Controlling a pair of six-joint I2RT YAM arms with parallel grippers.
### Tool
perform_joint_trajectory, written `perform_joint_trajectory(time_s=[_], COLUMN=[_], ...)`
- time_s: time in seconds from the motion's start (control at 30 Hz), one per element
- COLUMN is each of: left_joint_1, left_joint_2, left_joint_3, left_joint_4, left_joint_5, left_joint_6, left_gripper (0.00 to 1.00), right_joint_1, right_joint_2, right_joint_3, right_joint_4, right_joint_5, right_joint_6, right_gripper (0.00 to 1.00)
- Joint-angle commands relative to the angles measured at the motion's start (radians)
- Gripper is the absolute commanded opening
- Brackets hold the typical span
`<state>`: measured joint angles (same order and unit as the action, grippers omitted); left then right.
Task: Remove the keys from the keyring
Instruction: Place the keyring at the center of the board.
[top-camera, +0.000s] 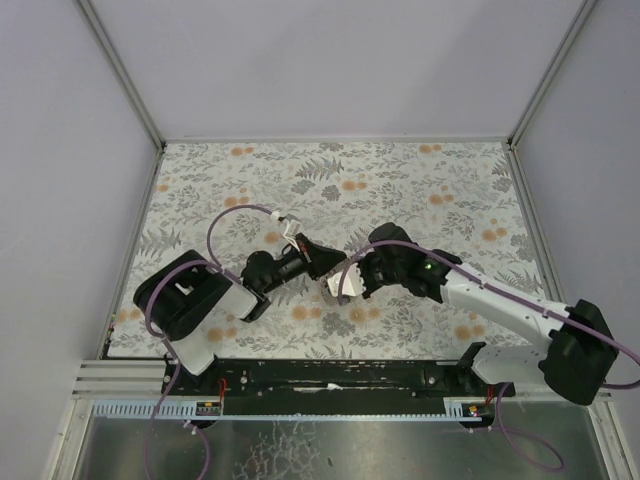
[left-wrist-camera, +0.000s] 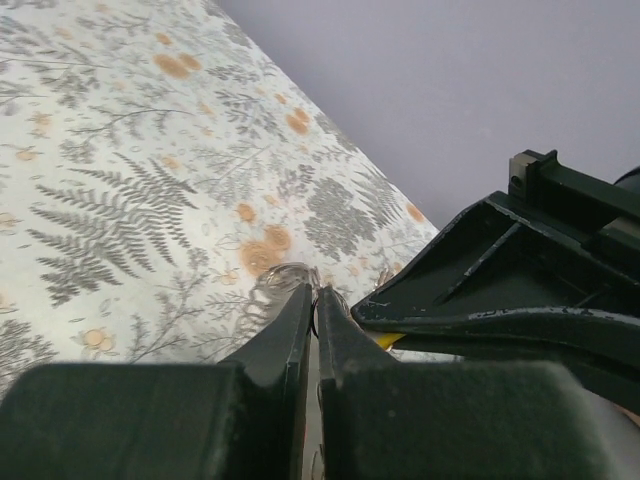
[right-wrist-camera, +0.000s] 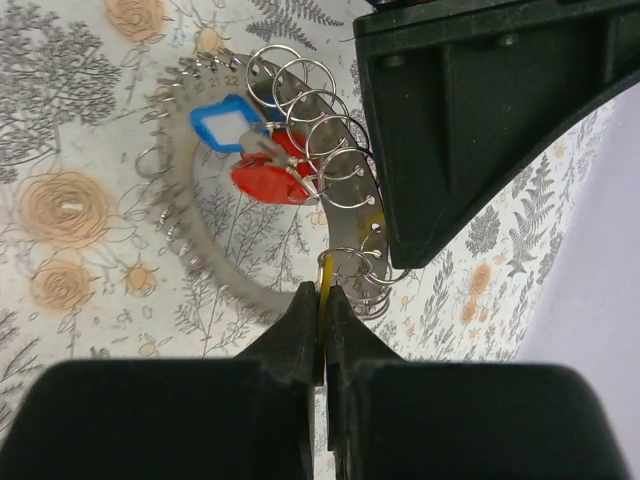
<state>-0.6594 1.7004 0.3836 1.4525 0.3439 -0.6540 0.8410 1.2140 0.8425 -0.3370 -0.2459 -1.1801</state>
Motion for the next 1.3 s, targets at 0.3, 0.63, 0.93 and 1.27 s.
perform_joint_trajectory(time_s=[0.3, 0.63, 0.93, 1.27], left_joint_1=[0.068, 0.068, 0.069, 0.082], left_joint_2=[0.075, 0.105, 0.106, 0.043], left_joint_3=[-0.012, -0.001, 0.007, 0.014], left_joint_4=[0.161, 0.161, 0.161, 0.157], left_joint_5=[-0.365, -0.409, -0.373, -0.177], left_joint_6=[-0.142, -0.234, -0.24, -0.214], left_gripper=[0.0, 0.0, 0.0, 0.0], right_joint_1=[0.006, 0.018, 0.027, -0.062], right_joint_2=[0.162, 0.258, 0.211, 0.127], right_joint_3=[0.064, 0.127, 0.094, 0.11], right_joint_4=[-0.082, -0.123, -0.118, -0.015], right_joint_5=[-0.181, -0.331, -0.313, -0.248], right_joint_6=[0.048, 0.086, 0.095, 0.228], right_gripper=[0.0, 0.0, 0.0, 0.0])
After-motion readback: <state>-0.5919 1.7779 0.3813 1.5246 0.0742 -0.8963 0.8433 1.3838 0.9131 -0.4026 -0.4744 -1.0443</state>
